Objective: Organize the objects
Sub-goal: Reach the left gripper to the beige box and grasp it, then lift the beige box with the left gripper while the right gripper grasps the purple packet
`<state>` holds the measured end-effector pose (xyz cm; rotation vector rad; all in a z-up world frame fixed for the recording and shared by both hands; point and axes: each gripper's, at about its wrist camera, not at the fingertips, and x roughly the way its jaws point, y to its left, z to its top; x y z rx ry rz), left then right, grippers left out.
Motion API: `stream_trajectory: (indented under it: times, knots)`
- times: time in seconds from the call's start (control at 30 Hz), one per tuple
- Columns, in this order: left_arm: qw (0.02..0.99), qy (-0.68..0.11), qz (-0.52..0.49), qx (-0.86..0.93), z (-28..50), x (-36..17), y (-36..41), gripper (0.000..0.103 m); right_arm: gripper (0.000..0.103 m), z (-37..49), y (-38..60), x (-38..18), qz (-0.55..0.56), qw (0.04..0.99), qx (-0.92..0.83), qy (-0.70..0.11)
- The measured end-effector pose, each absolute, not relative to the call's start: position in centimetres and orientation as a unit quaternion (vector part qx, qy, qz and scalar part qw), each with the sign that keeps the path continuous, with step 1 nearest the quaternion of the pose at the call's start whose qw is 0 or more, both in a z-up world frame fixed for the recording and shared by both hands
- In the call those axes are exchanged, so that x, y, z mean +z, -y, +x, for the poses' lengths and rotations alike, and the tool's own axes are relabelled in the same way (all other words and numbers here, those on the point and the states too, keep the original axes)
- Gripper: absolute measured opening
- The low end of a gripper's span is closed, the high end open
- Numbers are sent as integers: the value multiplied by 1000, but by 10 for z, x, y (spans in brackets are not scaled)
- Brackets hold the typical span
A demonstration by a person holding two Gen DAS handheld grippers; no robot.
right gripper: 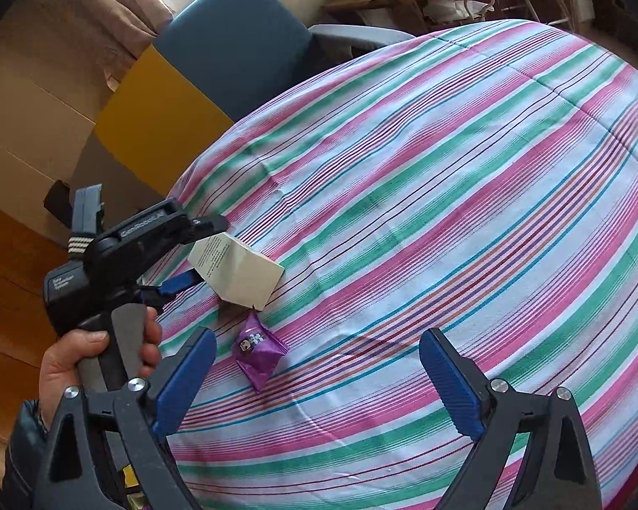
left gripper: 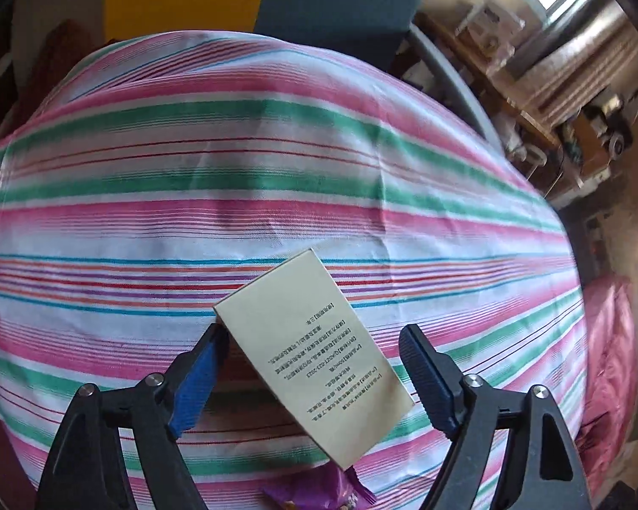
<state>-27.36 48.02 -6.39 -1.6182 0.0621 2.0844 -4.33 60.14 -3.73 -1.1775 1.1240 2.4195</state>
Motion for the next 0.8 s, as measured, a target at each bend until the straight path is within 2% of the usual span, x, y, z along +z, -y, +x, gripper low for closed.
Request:
stream_trajectory:
  times: [0.13, 0.2, 0.27, 0.43, 0.6, 0.8]
  knots:
    - [236, -77, -586, 771, -266, -74, -496, 82, 97, -44, -600, -39, -406, 117, 825, -376]
    - [252, -73, -581, 771, -263, -74, -489, 62, 97, -44, -601, -41, -409, 121, 823, -374]
    - [266, -78, -575, 769, -260, -72, -474, 52, 98, -45, -601, -43, -415, 124, 820, -373]
    - [267, -98, -559, 779, -245, -71, -413, 50, 98, -48, -599, -46, -424, 128, 821, -360]
    - [262, -118, -552, 782, -194, -69, -358, 50, 97, -51, -596, -49, -435, 135, 821, -344]
    - [282, -142, -520, 793, -116, -66, -338, 50, 97, -57, -586, -52, -449, 106, 820, -337]
